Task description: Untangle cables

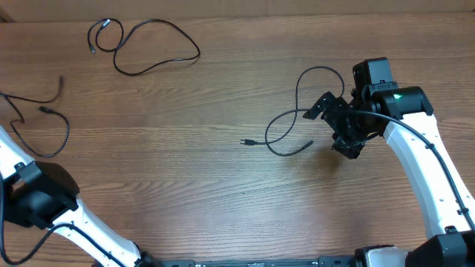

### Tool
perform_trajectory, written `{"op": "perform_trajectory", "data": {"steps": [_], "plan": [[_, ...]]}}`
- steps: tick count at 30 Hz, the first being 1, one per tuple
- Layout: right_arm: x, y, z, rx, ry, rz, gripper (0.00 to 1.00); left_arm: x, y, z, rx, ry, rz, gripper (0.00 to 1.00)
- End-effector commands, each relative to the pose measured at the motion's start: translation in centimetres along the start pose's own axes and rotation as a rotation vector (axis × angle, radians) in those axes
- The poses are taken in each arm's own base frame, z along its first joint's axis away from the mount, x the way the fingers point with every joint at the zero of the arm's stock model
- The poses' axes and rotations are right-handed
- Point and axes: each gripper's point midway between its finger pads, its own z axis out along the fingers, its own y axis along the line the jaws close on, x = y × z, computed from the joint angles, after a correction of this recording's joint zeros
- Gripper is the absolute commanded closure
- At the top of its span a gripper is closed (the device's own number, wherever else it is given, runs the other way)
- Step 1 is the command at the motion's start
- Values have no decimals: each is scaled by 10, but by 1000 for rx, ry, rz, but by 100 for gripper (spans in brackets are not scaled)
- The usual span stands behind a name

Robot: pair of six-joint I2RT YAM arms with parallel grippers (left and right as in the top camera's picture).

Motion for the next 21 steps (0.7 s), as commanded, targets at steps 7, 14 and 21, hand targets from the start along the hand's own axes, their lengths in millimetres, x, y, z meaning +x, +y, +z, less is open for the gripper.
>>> {"op": "perform_trajectory", "data": {"steps": [7,14,21], "plan": [[-2,2,-3,-4,-16,-13,0,52,8,43,156,369,159,96],[-2,2,-3,-4,-16,-13,0,44,66,65,-82,366,173,96],[-2,2,-3,-4,-16,-13,0,27,77,77,-167,280,193,96]]}}
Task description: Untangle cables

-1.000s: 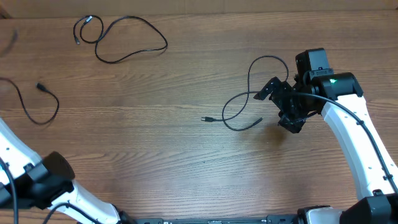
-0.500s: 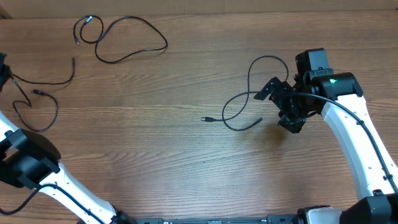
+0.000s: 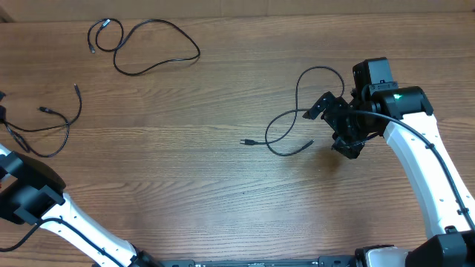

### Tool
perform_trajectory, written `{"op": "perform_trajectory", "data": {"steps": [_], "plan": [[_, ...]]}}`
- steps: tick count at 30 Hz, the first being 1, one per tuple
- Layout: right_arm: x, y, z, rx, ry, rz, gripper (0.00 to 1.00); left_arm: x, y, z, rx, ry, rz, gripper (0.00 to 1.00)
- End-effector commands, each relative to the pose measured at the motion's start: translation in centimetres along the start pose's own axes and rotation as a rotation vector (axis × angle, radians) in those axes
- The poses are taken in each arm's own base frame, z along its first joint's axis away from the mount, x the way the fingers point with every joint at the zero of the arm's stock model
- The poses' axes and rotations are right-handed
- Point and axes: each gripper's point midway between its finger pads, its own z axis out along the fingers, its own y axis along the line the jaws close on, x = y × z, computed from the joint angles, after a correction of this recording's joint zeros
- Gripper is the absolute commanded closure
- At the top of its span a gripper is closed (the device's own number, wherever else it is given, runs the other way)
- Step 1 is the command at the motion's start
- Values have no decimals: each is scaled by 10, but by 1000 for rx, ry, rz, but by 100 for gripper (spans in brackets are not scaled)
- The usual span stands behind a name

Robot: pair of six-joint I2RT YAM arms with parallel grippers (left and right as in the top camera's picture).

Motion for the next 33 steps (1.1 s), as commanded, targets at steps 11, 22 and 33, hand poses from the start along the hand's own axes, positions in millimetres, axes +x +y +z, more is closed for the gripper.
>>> {"op": "perform_trajectory", "data": {"steps": [11,22,33], "plan": [[-2,2,-3,-4,-16,-13,0,29,-22,89,-96,146,104,57],[-2,2,-3,-4,-16,-13,0,20,0,47,-489,-75,96,36],[-2,2,-3,-4,-16,-13,0,66,-71,52,-394,-51,227,36]]}}
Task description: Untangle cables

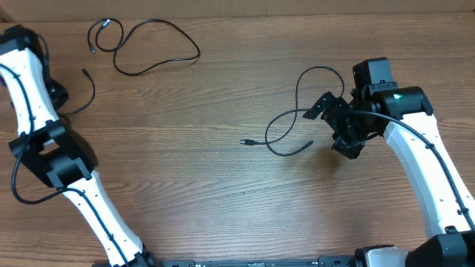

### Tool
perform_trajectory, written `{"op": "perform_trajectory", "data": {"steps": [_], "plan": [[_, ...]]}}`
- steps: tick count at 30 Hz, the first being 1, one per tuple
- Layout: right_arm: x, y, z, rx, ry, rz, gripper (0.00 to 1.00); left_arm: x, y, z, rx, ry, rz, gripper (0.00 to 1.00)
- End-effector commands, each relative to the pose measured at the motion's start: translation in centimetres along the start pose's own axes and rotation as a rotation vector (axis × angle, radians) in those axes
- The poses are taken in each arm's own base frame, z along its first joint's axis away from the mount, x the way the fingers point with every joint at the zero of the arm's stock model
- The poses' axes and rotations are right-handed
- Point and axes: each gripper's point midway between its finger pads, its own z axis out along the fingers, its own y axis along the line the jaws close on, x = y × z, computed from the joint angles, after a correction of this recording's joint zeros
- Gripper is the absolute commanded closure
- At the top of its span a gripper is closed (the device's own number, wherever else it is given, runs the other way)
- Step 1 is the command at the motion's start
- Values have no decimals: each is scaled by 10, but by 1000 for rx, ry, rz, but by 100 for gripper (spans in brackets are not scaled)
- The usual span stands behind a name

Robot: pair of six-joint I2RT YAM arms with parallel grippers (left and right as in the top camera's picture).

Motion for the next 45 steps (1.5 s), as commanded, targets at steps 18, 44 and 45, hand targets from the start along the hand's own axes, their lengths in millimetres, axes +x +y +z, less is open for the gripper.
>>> {"op": "perform_trajectory", "data": {"steps": [18,44,45], "plan": [[-2,2,-3,-4,-16,-12,0,56,-73,-9,8,-3,243,40],[-2,2,-3,-4,-16,-12,0,45,-84,-86,319,1,156,31],[-2,2,-3,-4,-16,-12,0,42,-75,-82,298,9,118,29]]}}
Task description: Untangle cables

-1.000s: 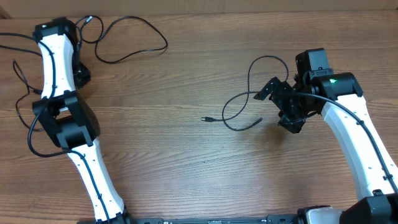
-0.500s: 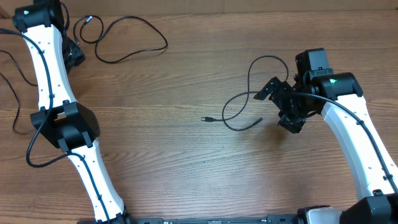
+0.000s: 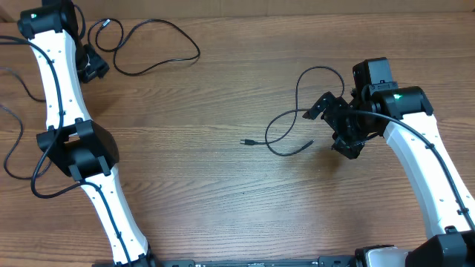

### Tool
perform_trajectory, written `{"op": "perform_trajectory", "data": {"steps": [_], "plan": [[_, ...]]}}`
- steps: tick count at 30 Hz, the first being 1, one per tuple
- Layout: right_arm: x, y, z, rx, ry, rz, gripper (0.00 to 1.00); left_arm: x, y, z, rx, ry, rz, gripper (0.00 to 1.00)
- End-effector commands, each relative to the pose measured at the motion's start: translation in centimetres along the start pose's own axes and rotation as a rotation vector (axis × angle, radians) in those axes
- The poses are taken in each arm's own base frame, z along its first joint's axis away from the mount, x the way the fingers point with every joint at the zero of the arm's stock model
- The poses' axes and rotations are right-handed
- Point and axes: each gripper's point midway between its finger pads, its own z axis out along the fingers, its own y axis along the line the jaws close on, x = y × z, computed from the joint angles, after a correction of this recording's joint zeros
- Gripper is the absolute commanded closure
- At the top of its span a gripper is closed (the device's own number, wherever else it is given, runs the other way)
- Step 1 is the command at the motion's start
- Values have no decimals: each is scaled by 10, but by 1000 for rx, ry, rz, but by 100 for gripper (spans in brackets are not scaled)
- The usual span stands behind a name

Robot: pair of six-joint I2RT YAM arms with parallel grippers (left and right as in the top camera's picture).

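Observation:
Three thin black cables lie on the wooden table (image 3: 223, 193). One looped cable (image 3: 156, 65) is at the top left, with its plug (image 3: 104, 24) close to my left gripper (image 3: 90, 67), which sits just left of that loop; its jaws are not readable from above. A second cable (image 3: 298, 111) curls at mid right, its small plug (image 3: 246, 141) pointing left. My right gripper (image 3: 334, 126) hangs over that cable's right side, and its fingers are hidden under its body. Strands of a third cable (image 3: 18, 80) show at the far left edge.
My left arm (image 3: 74, 148) stretches from the bottom left up to the top-left corner, with its own black lead looping beside it. My right arm (image 3: 423, 170) comes in from the bottom right. The table's far edge runs along the top.
My left gripper has moved up and to the right, from the far left edge to just beside the top-left looped cable. The right arm and its cable have not moved.
At first my left arm was low at the left edge, with the left cable's free end near the table's left side. That end then lay further right and up as the arm rose. Now the left gripper is beside the top-left loop. The right side stayed still throughout.

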Motion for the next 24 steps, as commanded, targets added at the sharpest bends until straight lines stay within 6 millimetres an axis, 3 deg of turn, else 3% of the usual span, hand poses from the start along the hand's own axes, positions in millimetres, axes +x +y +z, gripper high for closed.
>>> {"op": "perform_trajectory", "data": {"steps": [1,2,3,4,6,10,12,15,16,19,22,24], "plan": [[-1,2,-3,-4,-16,-13,0,-5,35,-2,-39,22,-92,28],[-1,2,-3,-4,-16,-13,0,-4,44,-1,-25,52,-104,28],[-1,2,-3,-4,-16,-13,0,-3,43,-2,69,93,-21,18],[-1,2,-3,-4,-16,-13,0,-4,45,-5,144,114,-4,0],[-1,2,-3,-4,-16,-13,0,-12,60,-17,228,116,-67,0],[-1,2,-3,-4,-16,-13,0,-27,118,-69,283,-9,-118,0],[-1,2,-3,-4,-16,-13,0,-22,145,-101,291,-70,-163,0],[-1,2,-3,-4,-16,-13,0,-1,176,-128,264,-91,-269,1],[-1,2,-3,-4,-16,-13,0,11,199,-128,180,-84,-358,0],[-1,2,-3,-4,-16,-13,0,25,241,-112,4,-57,-621,0],[-1,2,-3,-4,-16,-13,0,23,247,-85,-23,-33,-651,1],[-1,2,-3,-4,-16,-13,0,25,246,-53,-40,3,-641,0]]}}
